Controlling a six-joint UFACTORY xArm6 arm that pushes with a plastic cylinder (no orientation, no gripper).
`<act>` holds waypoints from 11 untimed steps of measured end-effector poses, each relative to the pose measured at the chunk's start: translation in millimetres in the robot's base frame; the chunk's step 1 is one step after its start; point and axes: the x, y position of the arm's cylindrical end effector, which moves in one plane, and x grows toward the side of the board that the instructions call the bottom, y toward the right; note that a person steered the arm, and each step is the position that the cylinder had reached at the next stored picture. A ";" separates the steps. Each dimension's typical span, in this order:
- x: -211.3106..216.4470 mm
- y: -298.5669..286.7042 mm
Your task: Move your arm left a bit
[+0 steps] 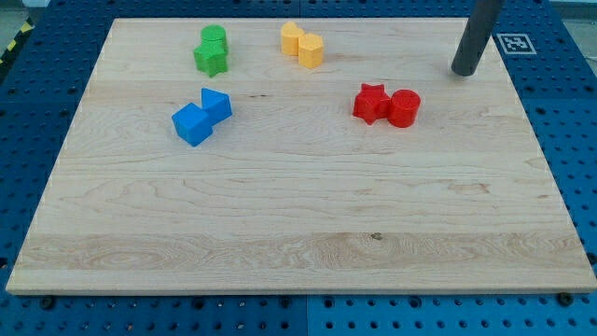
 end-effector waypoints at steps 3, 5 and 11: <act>1.0 0.6; -11.4 -19.2; -17.8 -49.7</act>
